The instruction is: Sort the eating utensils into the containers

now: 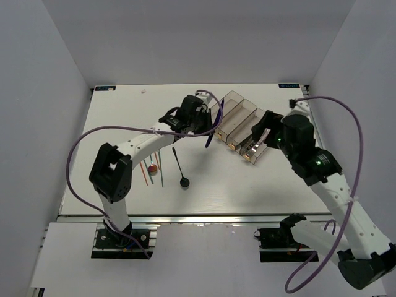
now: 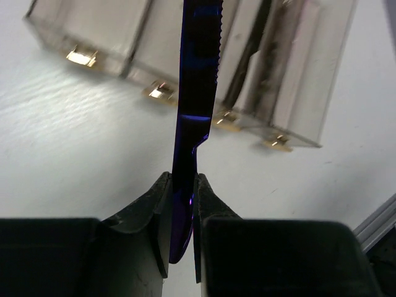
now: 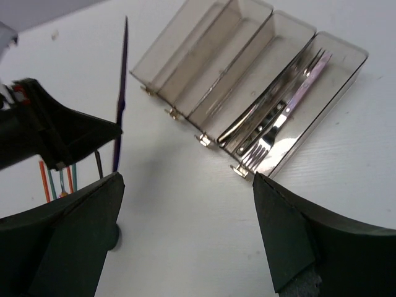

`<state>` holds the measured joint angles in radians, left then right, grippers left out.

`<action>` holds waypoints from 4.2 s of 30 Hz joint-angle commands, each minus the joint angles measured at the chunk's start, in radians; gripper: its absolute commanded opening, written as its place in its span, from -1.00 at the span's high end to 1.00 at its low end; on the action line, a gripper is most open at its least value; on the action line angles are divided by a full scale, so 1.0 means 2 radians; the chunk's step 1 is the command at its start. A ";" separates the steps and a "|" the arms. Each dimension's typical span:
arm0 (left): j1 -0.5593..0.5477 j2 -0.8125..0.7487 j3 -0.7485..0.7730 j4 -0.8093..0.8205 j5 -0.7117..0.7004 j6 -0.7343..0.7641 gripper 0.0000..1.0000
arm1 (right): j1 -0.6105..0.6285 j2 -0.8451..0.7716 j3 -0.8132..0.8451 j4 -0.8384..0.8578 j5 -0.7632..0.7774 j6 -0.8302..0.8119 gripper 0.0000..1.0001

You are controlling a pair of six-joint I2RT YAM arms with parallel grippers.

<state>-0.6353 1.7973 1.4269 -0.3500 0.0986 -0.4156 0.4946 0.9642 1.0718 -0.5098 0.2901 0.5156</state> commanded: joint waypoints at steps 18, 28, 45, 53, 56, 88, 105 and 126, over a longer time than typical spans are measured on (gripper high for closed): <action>-0.066 0.239 0.243 0.229 0.076 0.052 1.00 | -0.006 -0.069 0.053 -0.083 0.080 -0.048 -0.79; -0.067 0.218 0.175 0.279 0.059 0.054 0.67 | -0.005 -0.073 0.050 -0.075 0.070 -0.056 -0.79; -0.053 -0.067 0.053 0.041 -0.414 -0.044 -0.96 | 0.001 0.023 0.041 0.009 -0.083 -0.051 -0.79; 0.097 -0.287 -0.133 -0.258 -0.503 -0.215 -0.96 | 0.170 0.286 0.128 0.033 -0.044 -0.032 -0.79; 0.099 -0.375 -0.185 -0.269 -0.532 -0.197 -0.96 | 0.213 0.381 0.183 0.023 -0.020 -0.016 -0.64; 0.098 -0.544 -0.303 -0.162 -0.428 -0.075 -0.96 | 0.154 0.422 0.150 0.151 -0.150 0.056 1.00; 0.098 -0.533 -0.307 -0.146 -0.394 -0.061 -0.96 | -0.082 0.440 0.210 0.128 0.008 0.257 1.00; 0.098 -0.519 -0.305 -0.139 -0.375 -0.055 -0.96 | -0.080 0.497 0.232 0.133 -0.002 0.276 0.04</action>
<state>-0.4355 0.7509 0.8177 -0.6479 -0.6643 -0.5346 0.3279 1.9762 1.5227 -0.2676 0.2924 1.0676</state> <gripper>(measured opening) 0.982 0.446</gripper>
